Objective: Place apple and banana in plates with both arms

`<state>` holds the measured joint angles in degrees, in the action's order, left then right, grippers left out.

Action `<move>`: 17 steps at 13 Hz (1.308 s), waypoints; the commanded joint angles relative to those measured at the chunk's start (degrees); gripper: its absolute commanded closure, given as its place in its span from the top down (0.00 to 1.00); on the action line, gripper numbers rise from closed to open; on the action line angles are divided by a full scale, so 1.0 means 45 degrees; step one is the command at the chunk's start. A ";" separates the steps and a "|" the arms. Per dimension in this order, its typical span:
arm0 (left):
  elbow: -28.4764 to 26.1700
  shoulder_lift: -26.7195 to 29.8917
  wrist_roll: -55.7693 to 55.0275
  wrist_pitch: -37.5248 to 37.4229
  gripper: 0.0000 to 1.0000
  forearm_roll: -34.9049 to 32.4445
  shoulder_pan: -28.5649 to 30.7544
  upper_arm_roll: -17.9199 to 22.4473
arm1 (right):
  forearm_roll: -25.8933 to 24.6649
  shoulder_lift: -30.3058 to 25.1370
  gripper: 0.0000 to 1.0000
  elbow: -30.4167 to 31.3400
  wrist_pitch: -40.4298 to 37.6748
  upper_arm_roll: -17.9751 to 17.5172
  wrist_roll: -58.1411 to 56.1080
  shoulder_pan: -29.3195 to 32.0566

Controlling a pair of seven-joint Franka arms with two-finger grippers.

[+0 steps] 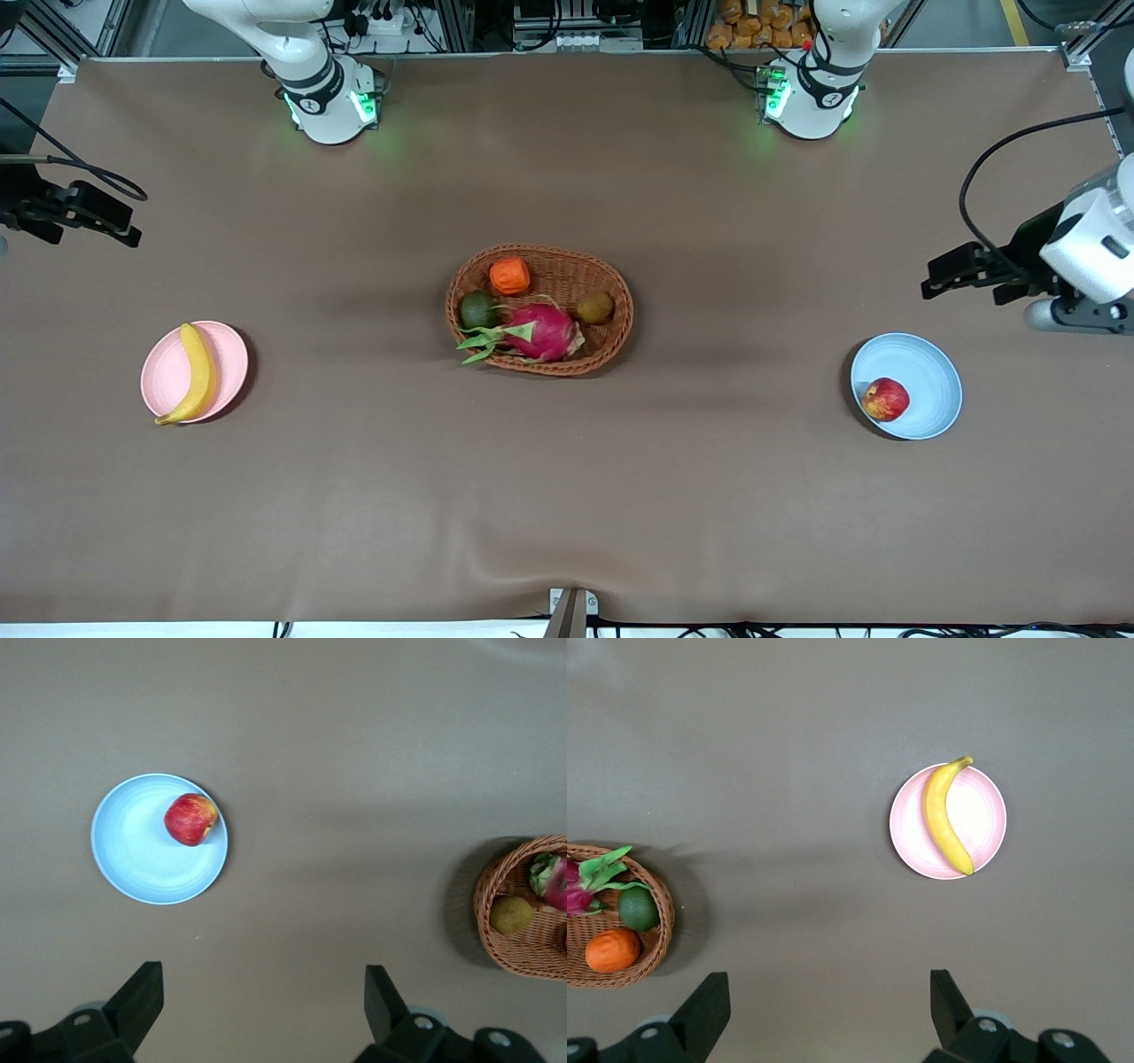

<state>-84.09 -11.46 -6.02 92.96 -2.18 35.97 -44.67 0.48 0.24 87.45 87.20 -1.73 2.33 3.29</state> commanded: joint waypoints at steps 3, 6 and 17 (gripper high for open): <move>0.0406 0.0242 -0.0087 -0.0931 1.00 -0.0668 0.0094 -0.0365 | -0.0127 -0.0033 1.00 -0.0059 -0.0101 -0.0046 -0.0147 0.0441; 0.0445 0.0593 -0.0048 -0.0932 1.00 -0.0630 0.0055 -0.0425 | -0.0126 -0.0033 1.00 -0.0059 -0.0121 -0.0065 -0.0128 0.0402; 0.0465 0.1666 0.0147 -0.1691 1.00 0.0249 -0.8061 0.8159 | -0.0087 0.0006 1.00 -0.0078 -0.0062 -0.0066 -0.0128 0.0421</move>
<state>-82.20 -6.05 -5.82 87.67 -1.86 6.03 -15.02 0.36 0.33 87.53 87.07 -1.62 1.99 4.78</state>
